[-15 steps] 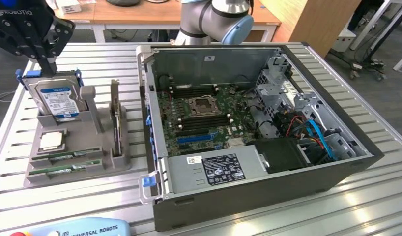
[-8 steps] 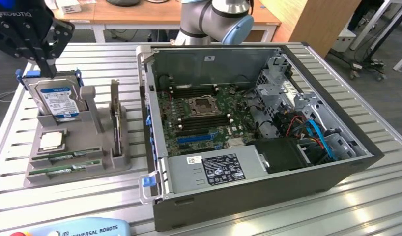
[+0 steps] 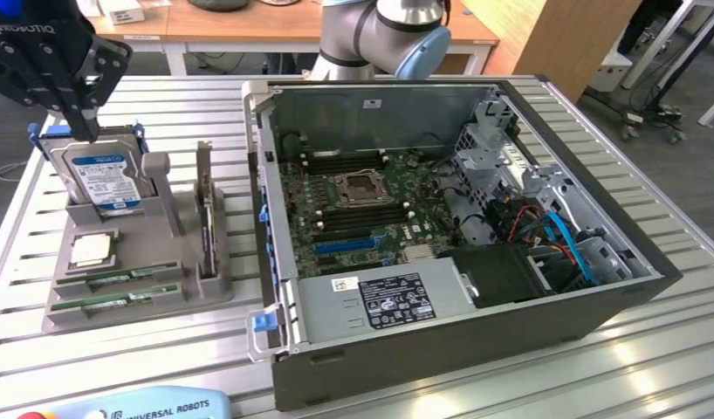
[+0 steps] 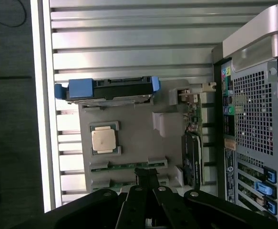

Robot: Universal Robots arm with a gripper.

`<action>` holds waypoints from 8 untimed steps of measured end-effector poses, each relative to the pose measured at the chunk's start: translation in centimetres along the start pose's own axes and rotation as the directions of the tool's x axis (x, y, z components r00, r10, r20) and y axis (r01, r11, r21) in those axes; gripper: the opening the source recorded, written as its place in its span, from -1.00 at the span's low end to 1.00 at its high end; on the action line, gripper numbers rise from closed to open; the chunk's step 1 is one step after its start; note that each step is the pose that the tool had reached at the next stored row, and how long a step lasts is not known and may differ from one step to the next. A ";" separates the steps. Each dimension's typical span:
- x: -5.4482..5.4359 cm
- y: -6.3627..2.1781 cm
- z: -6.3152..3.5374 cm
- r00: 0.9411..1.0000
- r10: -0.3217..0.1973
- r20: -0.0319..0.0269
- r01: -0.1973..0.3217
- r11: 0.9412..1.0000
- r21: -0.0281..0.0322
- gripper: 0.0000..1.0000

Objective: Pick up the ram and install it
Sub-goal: 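Reach for the ram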

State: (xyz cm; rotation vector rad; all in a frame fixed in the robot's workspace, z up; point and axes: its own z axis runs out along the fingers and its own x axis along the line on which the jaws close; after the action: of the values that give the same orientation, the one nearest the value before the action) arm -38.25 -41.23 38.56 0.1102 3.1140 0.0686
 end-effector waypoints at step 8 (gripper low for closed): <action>0.0 -0.24 -0.01 1.000 0.000 0.000 0.000 1.000 0.000 -0.80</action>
State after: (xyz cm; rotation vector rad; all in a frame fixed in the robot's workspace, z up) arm -38.23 -41.47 38.56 0.1101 3.1139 0.0686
